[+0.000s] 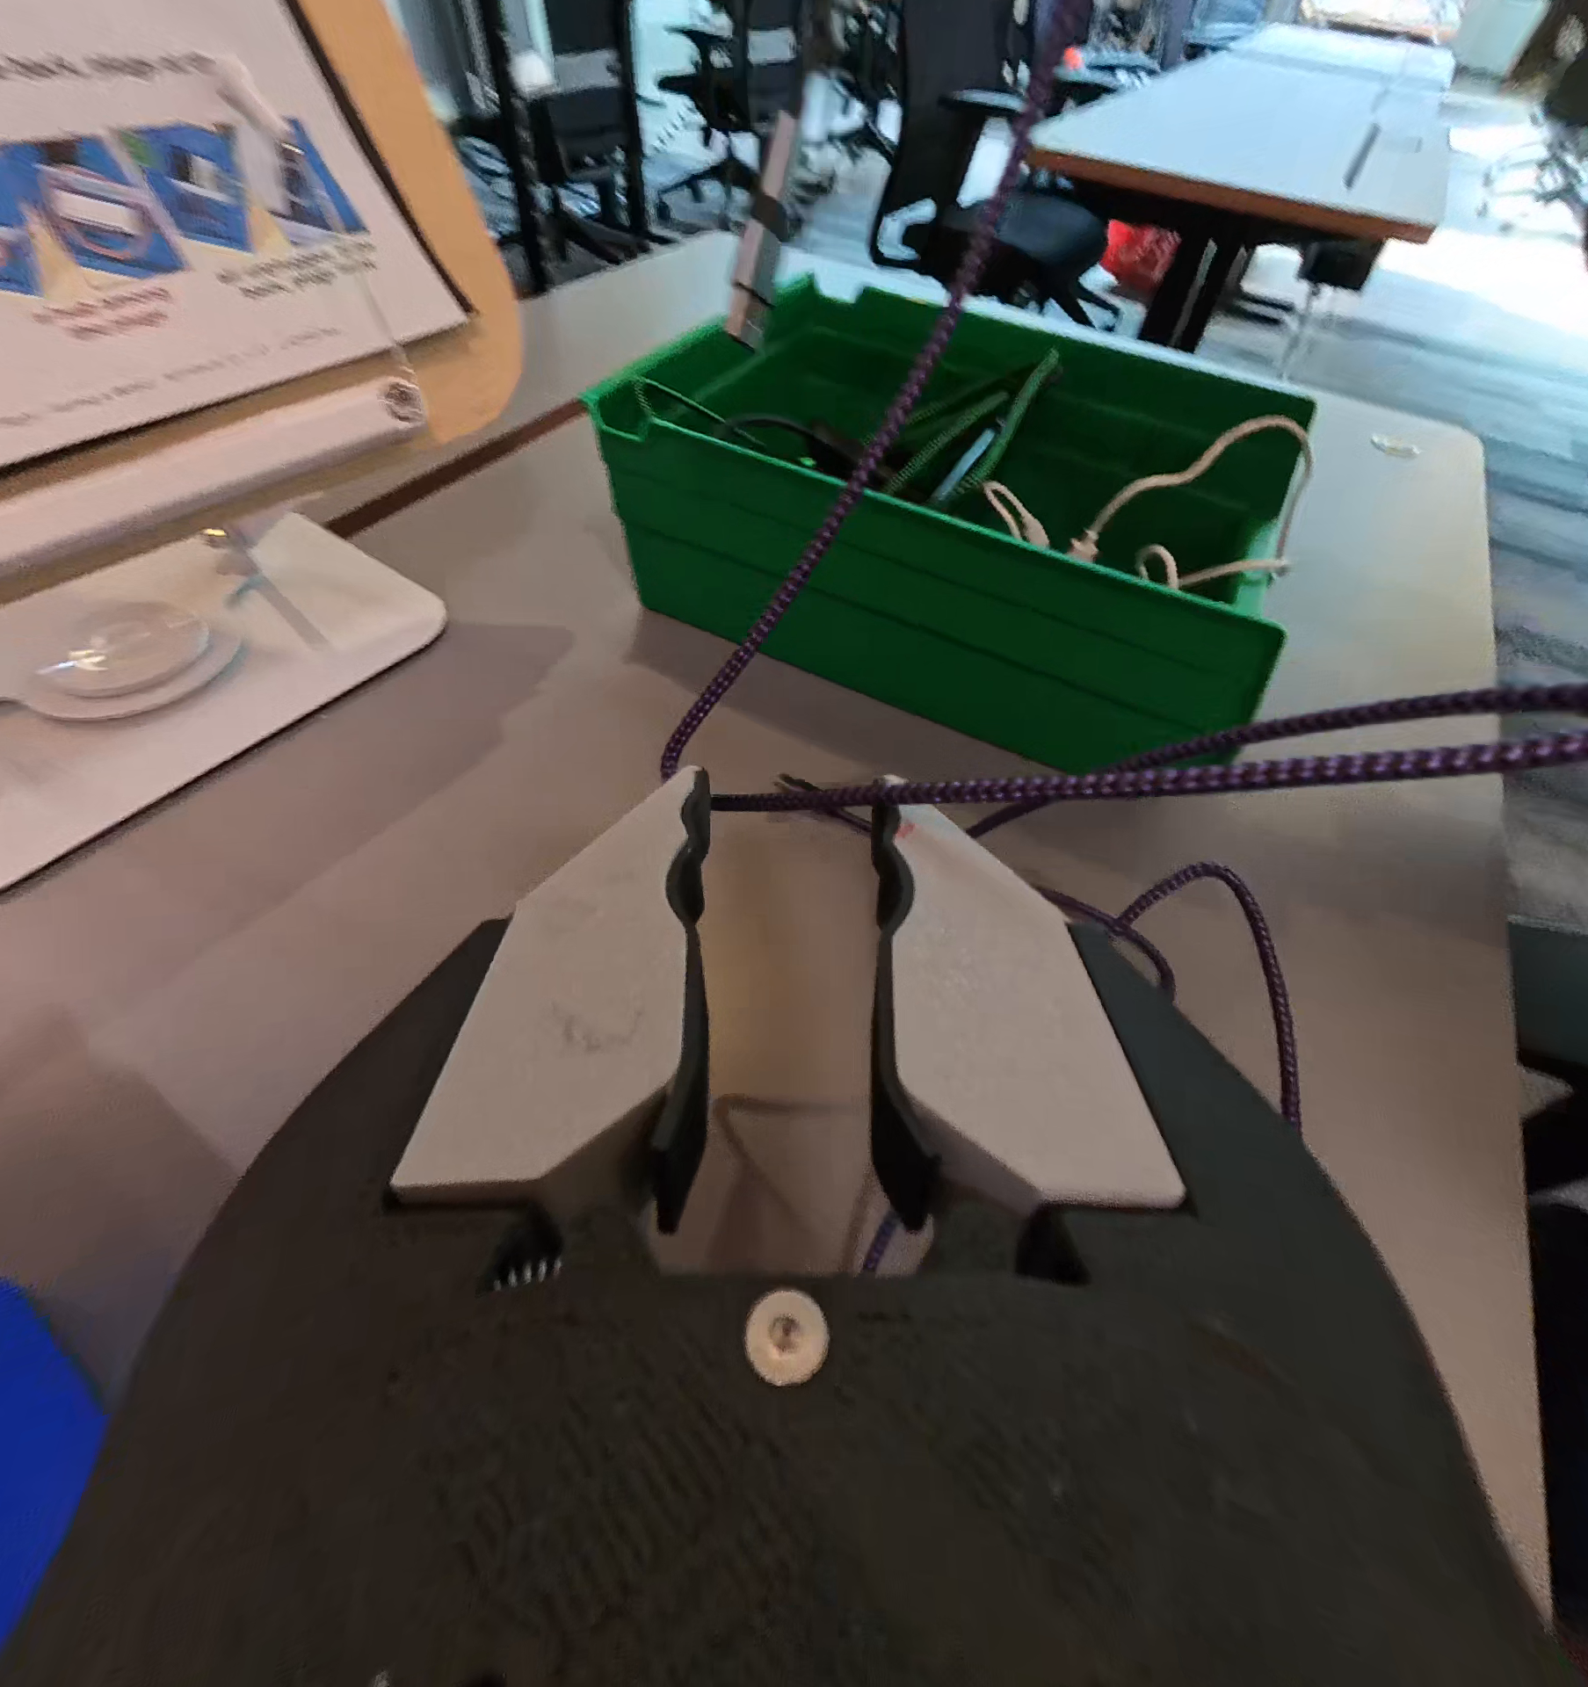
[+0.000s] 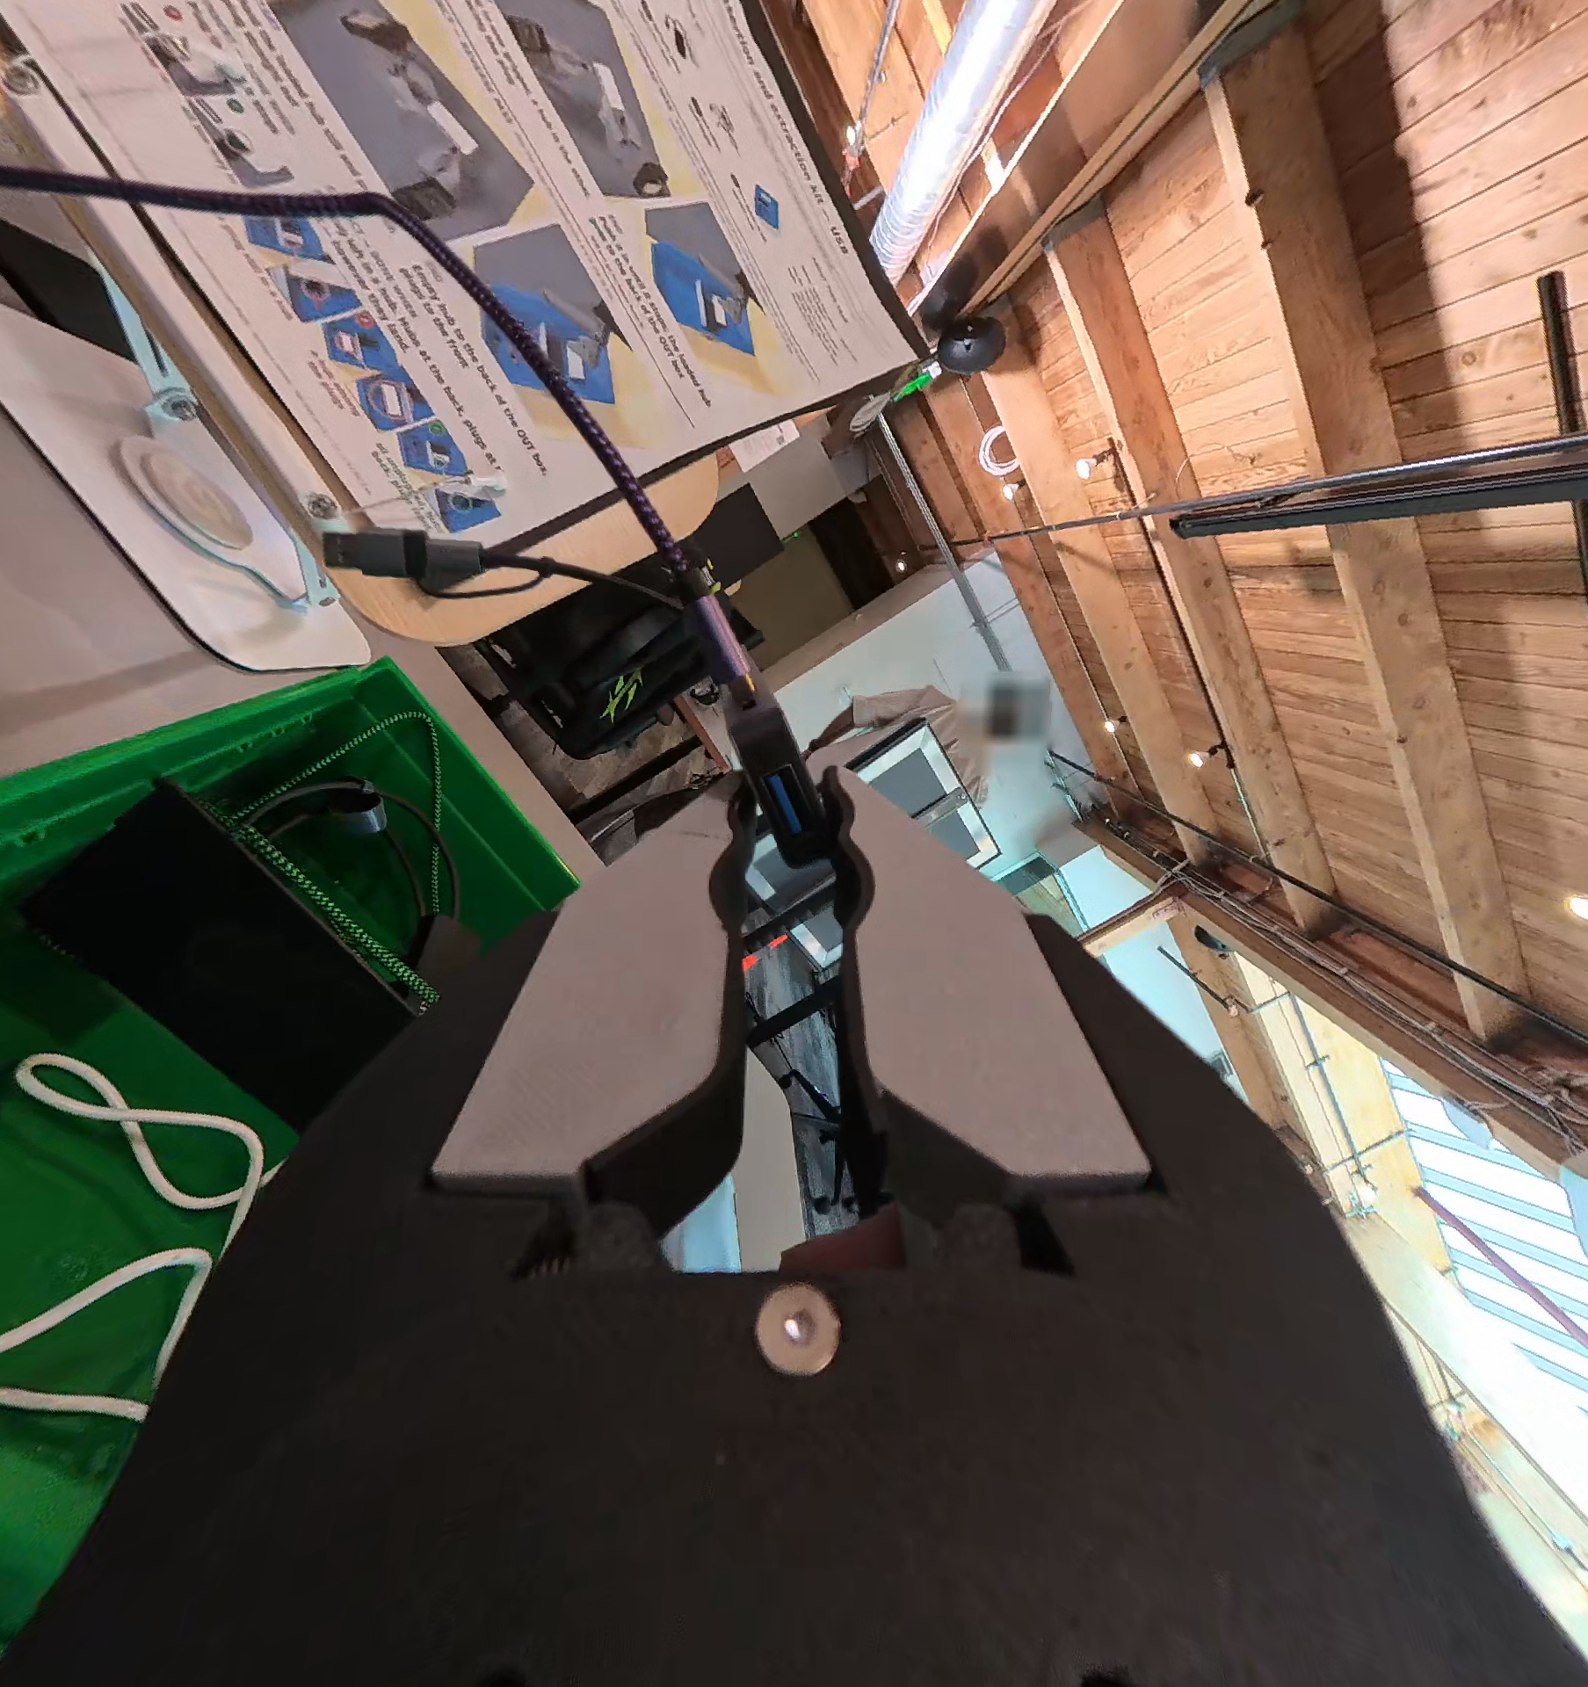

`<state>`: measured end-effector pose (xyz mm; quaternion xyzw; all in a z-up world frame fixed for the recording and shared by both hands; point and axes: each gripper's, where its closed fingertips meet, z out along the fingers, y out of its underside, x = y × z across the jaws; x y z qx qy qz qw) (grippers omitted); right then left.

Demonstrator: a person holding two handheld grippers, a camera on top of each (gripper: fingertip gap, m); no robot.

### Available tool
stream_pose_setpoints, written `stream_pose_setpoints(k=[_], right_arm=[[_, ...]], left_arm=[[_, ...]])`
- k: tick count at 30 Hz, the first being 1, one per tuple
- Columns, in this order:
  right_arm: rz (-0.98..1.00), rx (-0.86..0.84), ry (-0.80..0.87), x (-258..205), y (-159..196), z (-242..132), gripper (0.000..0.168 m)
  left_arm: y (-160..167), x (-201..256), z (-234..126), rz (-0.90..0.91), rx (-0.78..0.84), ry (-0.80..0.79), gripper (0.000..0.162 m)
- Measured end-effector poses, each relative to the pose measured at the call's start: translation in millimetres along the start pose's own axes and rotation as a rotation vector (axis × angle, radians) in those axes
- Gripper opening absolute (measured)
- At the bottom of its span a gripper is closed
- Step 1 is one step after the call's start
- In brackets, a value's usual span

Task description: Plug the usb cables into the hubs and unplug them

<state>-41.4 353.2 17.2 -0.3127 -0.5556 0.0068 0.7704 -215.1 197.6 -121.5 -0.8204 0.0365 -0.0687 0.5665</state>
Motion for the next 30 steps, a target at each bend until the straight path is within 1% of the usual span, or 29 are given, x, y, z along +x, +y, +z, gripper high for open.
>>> stream_pose_setpoints(k=[2, 3, 4, 5, 7, 8, 13, 15, 18, 21, 23, 24, 25, 27, 28, 30], right_arm=[[0.017, -0.009, 0.006, 1, 1, 0, 0.011], [0.025, -0.006, 0.004, 1, 1, 0, 0.011], [0.032, 0.004, 0.001, 0, 0, 0, 0.012], [0.038, 0.015, -0.002, 0, -1, -1, 0.012], [0.04, 0.027, 0.002, 1, -1, -3, 0.014], [0.037, 0.025, 0.008, 1, 0, -3, 0.014], [0.064, -0.014, 0.018, 4, 14, -1, 0.014], [0.083, -0.004, 0.016, 5, 15, -2, 0.013], [0.133, 0.024, 0.007, 5, 12, -4, 0.013], [0.171, 0.042, -0.007, 6, 13, -4, 0.013], [0.189, 0.081, -0.043, 0, 9, -5, 0.013], [0.208, 0.112, -0.071, -4, 5, -7, 0.013], [0.235, 0.144, -0.102, -8, 1, -8, 0.012], [0.304, 0.215, -0.162, -15, -12, -13, 0.013], [0.337, 0.26, -0.191, -18, -20, -16, 0.013], [0.391, 0.334, -0.254, -24, -36, -22, 0.013]], left_arm=[[10, 22, 6, 0.045, -0.059, 0.096, 0.035], [13, 28, 8, 0.066, -0.078, 0.115, 0.038], [17, 29, 9, 0.09, -0.1, 0.11, 0.039], [21, 24, 10, 0.117, -0.129, 0.071, 0.039], [33, 3, 11, 0.174, -0.207, -0.066, 0.036], [37, 0, 11, 0.193, -0.231, -0.089, 0.034], [32, 12, 10, 0.187, -0.208, -0.031, 0.035], [20, 25, 5, 0.176, -0.14, 0.041, 0.037], [-12, 58, -14, 0.191, 0.049, 0.217, 0.037], [-39, 99, -45, 0.271, 0.253, 0.412, 0.038], [-47, 118, -62, 0.34, 0.345, 0.484, 0.038], [-52, 118, -65, 0.367, 0.384, 0.464, 0.037], [-61, 111, -66, 0.393, 0.424, 0.393, 0.035], [-84, 84, -68, 0.429, 0.534, 0.157, 0.033], [-92, 74, -71, 0.445, 0.582, 0.07, 0.03], [-99, 69, -80, 0.49, 0.651, -0.014, 0.026]])
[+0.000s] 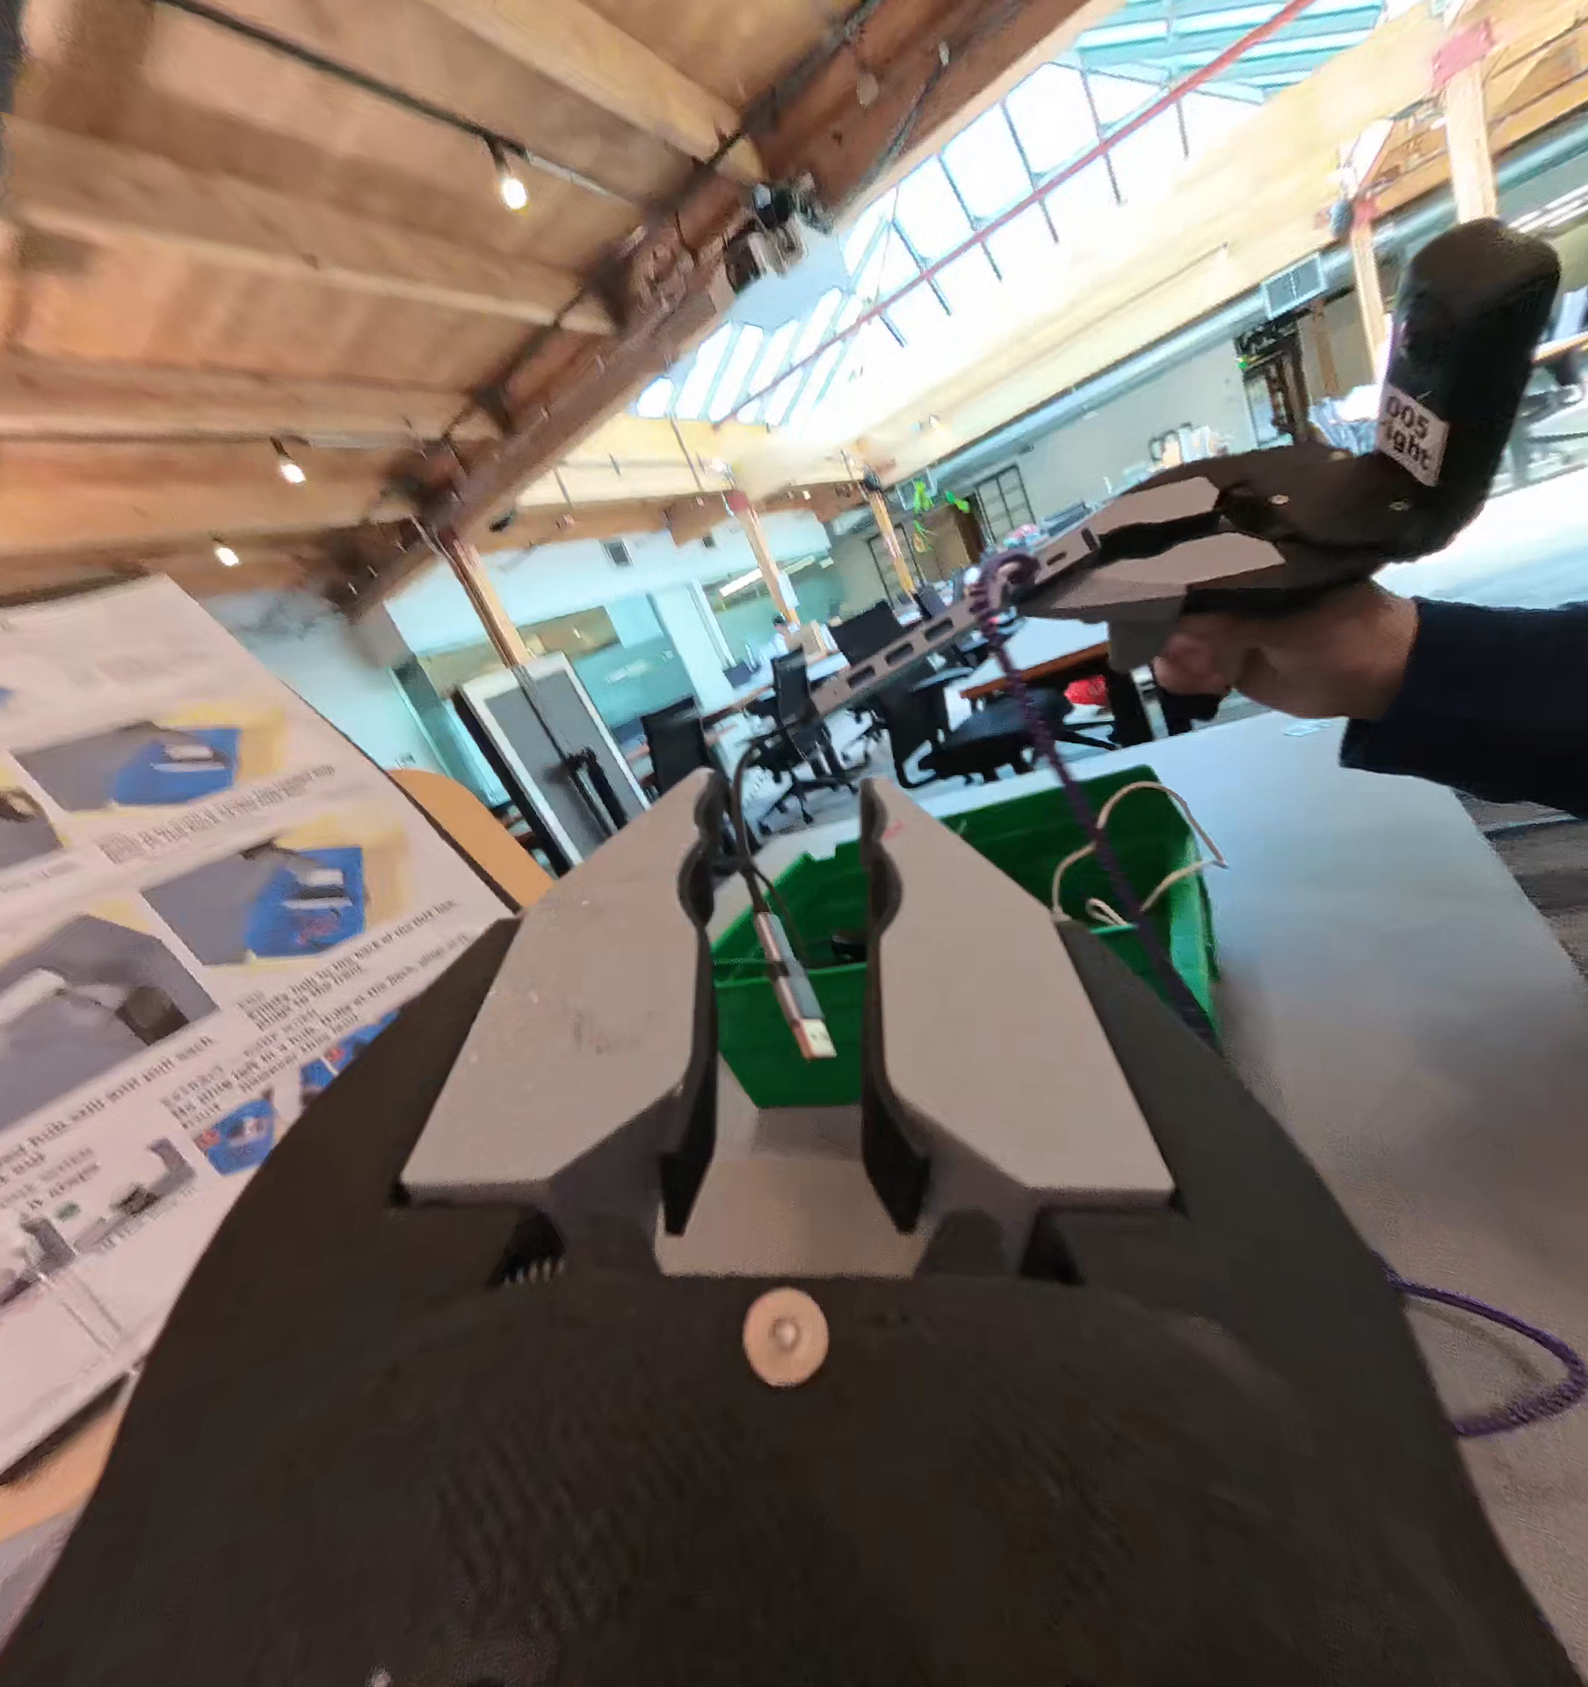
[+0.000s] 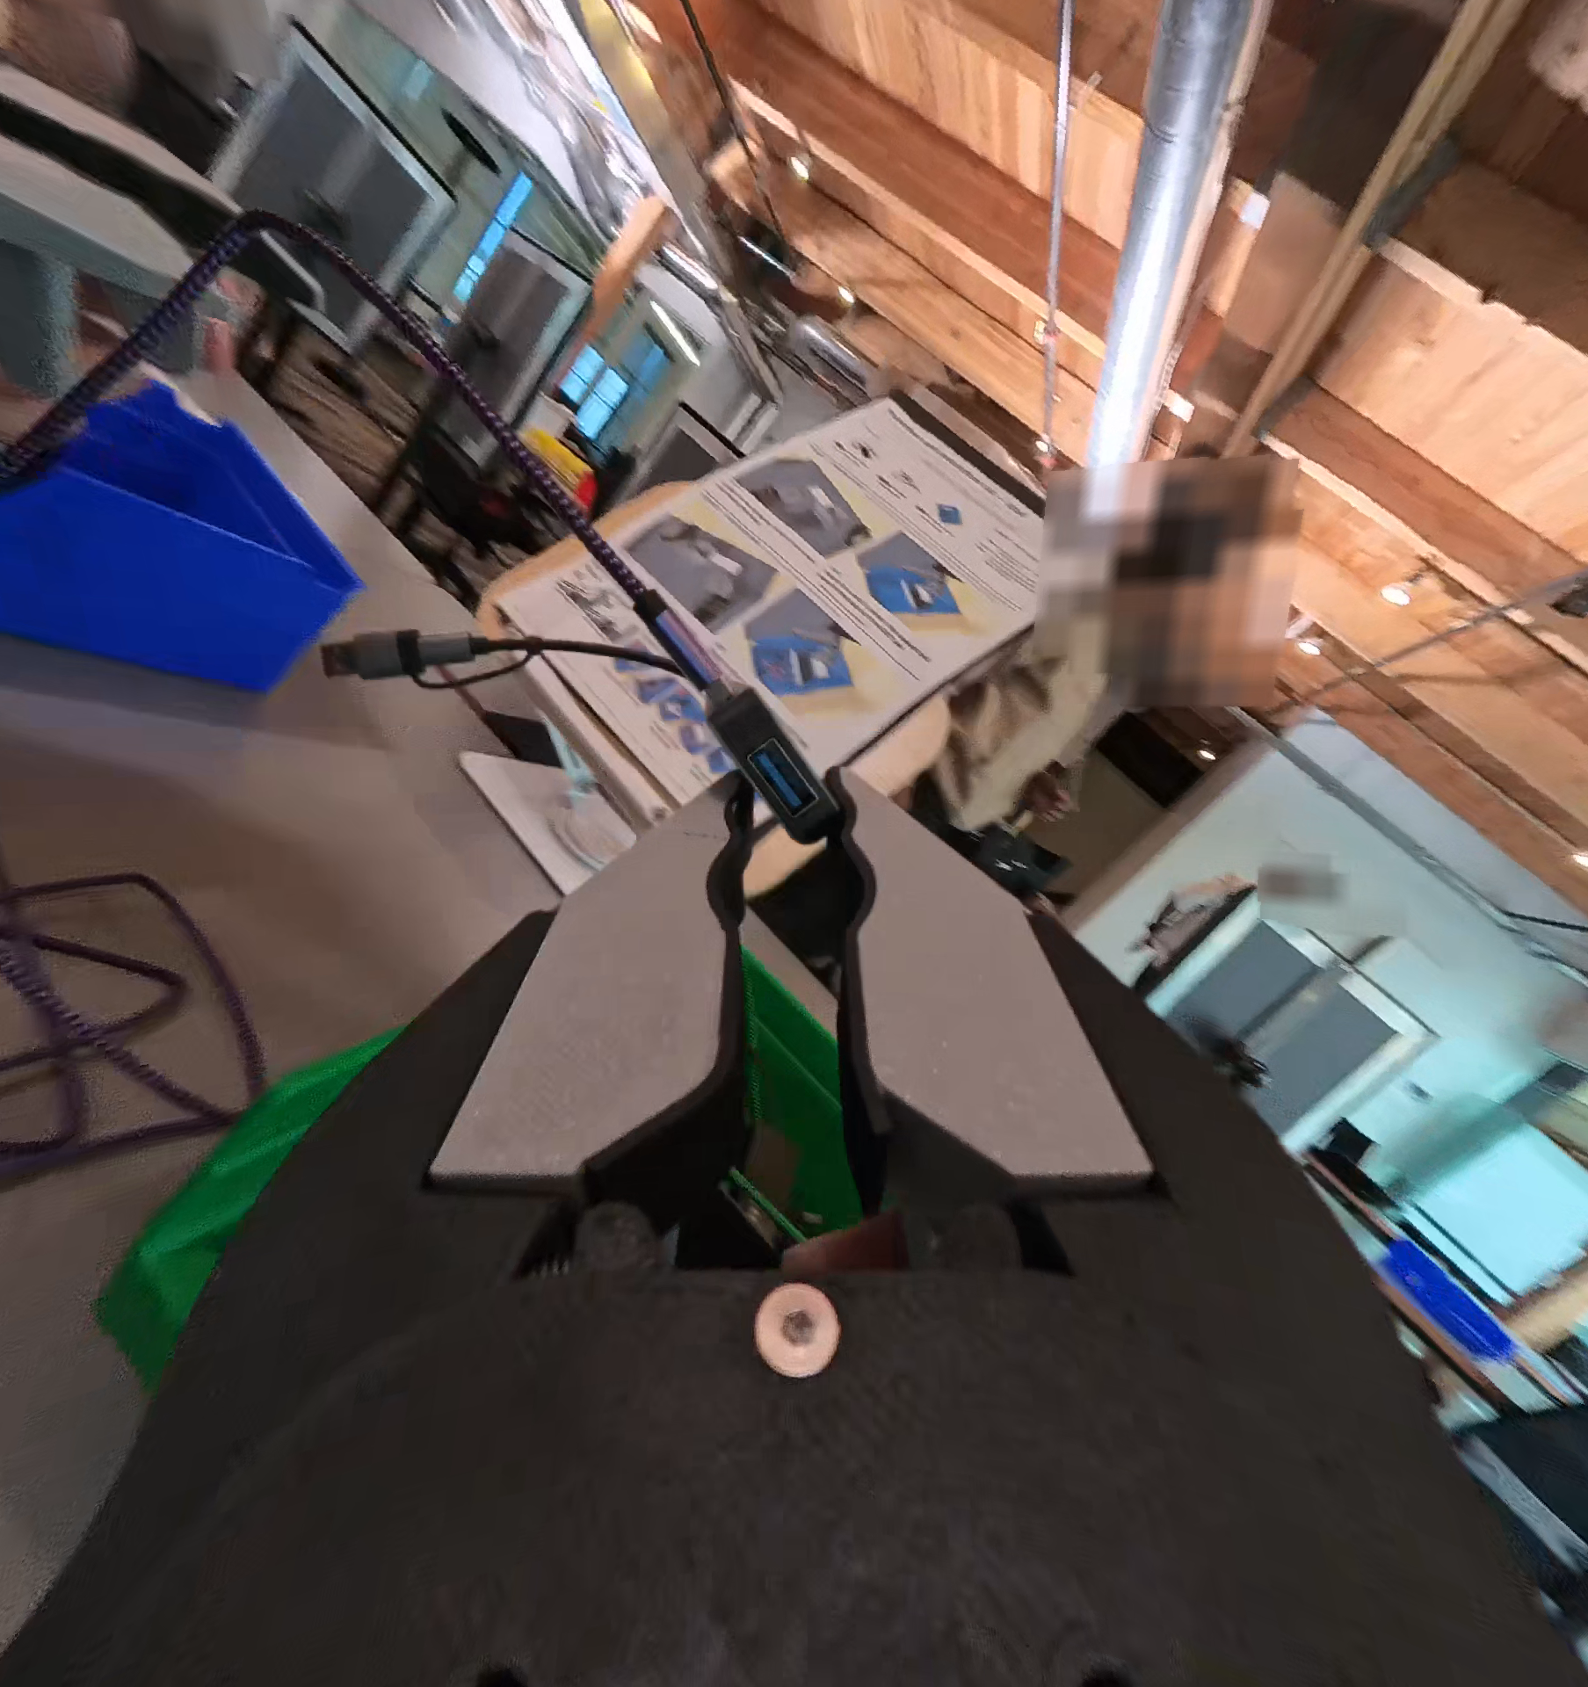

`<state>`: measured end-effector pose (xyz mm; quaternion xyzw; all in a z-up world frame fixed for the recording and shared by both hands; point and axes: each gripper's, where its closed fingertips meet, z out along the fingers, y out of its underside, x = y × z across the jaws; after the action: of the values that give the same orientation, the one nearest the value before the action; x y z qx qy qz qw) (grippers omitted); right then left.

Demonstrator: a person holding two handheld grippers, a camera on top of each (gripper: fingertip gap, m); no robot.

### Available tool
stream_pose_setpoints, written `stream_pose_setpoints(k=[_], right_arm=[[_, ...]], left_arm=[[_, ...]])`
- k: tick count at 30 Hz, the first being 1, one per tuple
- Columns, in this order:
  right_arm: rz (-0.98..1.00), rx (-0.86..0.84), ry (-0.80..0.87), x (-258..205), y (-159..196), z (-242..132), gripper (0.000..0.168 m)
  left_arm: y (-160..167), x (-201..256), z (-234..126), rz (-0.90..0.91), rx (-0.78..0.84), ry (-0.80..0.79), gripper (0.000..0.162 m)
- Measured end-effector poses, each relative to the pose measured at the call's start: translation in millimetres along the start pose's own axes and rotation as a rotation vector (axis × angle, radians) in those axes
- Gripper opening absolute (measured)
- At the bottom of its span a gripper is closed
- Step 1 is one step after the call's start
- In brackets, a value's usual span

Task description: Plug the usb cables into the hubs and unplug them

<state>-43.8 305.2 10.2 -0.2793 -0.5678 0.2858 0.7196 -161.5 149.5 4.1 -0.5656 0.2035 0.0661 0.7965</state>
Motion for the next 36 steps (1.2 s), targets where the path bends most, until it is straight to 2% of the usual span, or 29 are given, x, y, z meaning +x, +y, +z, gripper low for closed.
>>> stream_pose_setpoints(k=[1, 3, 8, 10, 12, 15, 22, 29, 32, 36], right_arm=[[0.019, 0.022, -0.037, -7, -5, 1, 0.013], [0.055, 0.057, -0.128, -22, -13, 4, 0.013], [0.098, 0.065, -0.32, -63, -17, 8, 0.013], [0.094, 0.063, -0.363, -78, -18, 11, 0.013], [0.094, 0.064, -0.401, -94, -19, 15, 0.013], [0.105, 0.052, -0.443, -114, -18, 23, 0.012], [0.138, 0.079, -0.532, -146, -25, 35, 0.011], [0.136, 0.088, -0.569, -156, -25, 37, 0.011], [0.174, 0.09, -0.581, -150, -23, 35, 0.01], [0.243, 0.087, -0.61, -148, -21, 32, 0.011]], left_arm=[[-5, 4, -2, 0.024, 0.025, 0.013, 0.018], [-12, 12, -5, 0.061, 0.055, 0.045, 0.012], [-5, 20, -6, 0.181, -0.03, 0.06, 0.011], [5, 31, -3, 0.221, -0.091, 0.103, 0.013], [16, 41, 3, 0.247, -0.142, 0.133, 0.023], [34, 53, 13, 0.319, -0.227, 0.153, 0.03], [64, 60, 27, 0.505, -0.349, 0.12, 0.03], [81, 63, 28, 0.537, -0.407, 0.154, 0.009], [89, 57, 27, 0.543, -0.432, 0.145, 0.009], [92, 62, 27, 0.464, -0.461, 0.202, 0.007]])
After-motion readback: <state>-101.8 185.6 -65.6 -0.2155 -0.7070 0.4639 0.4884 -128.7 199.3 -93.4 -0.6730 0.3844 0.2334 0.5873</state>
